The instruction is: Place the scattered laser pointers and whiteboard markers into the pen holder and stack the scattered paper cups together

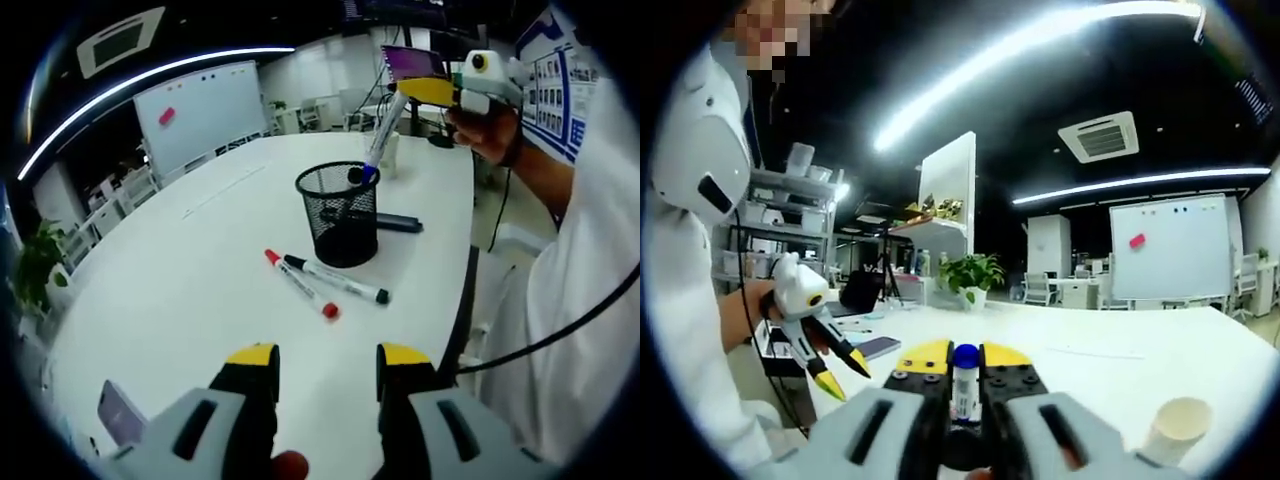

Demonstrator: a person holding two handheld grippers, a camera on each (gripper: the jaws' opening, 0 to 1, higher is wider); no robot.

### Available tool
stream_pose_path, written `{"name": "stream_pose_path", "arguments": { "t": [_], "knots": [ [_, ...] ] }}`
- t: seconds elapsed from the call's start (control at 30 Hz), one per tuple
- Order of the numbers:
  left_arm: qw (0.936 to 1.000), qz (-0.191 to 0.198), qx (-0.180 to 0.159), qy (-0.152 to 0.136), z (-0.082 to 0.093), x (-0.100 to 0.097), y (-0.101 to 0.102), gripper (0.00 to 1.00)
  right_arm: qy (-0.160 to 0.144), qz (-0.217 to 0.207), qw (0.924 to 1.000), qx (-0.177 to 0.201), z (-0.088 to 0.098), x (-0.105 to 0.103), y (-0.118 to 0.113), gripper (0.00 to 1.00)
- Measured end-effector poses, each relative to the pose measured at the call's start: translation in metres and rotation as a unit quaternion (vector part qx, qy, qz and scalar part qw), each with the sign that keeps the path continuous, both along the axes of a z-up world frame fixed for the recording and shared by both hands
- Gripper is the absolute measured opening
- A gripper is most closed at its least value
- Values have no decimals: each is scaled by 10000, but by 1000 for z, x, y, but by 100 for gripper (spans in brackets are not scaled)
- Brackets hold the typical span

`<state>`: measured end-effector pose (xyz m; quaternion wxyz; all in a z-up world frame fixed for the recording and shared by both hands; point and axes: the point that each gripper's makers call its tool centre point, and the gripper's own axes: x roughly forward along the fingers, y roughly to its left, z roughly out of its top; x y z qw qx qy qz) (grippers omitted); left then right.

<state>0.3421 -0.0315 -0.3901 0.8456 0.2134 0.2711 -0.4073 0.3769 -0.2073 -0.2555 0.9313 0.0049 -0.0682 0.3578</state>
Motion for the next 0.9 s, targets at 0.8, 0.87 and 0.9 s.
{"name": "stream_pose_path", "arguments": {
  "t": [0.8,0.87,0.9],
  "knots": [
    [10000,-30,13,9,0,1,1,40,245,-16,9997,38,-10,10,2,10],
    [10000,-37,17,13,-1,1,1,40,257,-19,9997,31,-11,10,3,10],
    [10000,-34,13,18,-1,1,1,40,269,-17,9996,28,-12,10,3,10]
  ]
}}
